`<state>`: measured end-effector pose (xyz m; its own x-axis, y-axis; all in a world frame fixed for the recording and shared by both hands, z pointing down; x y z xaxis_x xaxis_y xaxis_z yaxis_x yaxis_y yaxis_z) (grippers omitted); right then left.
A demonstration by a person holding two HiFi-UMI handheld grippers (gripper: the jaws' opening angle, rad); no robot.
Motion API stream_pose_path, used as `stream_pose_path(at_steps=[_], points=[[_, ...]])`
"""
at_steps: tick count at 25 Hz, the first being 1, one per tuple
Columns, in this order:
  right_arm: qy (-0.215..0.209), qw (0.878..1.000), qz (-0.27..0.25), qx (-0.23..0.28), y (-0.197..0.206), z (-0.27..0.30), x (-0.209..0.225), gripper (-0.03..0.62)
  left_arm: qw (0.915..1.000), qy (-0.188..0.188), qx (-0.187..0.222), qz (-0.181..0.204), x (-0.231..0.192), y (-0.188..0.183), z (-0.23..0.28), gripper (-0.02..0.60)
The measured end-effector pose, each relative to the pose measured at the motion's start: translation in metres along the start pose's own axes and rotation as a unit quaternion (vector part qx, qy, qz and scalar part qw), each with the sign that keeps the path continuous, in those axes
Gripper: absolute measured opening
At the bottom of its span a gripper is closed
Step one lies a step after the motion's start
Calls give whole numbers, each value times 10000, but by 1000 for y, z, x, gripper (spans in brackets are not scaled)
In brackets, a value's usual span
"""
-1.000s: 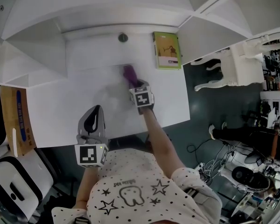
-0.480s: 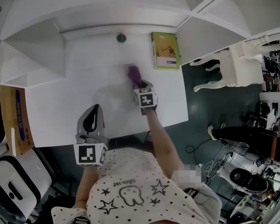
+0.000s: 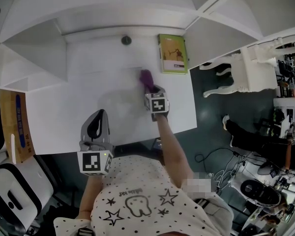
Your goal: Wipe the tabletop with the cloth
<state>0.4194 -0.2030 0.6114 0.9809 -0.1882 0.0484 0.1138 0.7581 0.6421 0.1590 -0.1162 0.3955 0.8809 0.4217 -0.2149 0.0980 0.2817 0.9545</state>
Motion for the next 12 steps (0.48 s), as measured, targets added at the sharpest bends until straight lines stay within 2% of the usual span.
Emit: stream_pose_path(at_steps=[12], points=[[259,9995,174,13,10,-9,39,67,9999,112,-37,0,15,-1,8,-5]])
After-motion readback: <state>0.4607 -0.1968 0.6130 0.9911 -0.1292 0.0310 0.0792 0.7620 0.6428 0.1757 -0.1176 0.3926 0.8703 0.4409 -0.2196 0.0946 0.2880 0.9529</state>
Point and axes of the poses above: the fingertips, and each gripper's own axes: z forward along the fingers, x to its right, y out of its underside, the point moved 5 cm from there along -z, backward along the fingers, and after that the axes turned 4 degrees about -y, right-handed, at the moved point
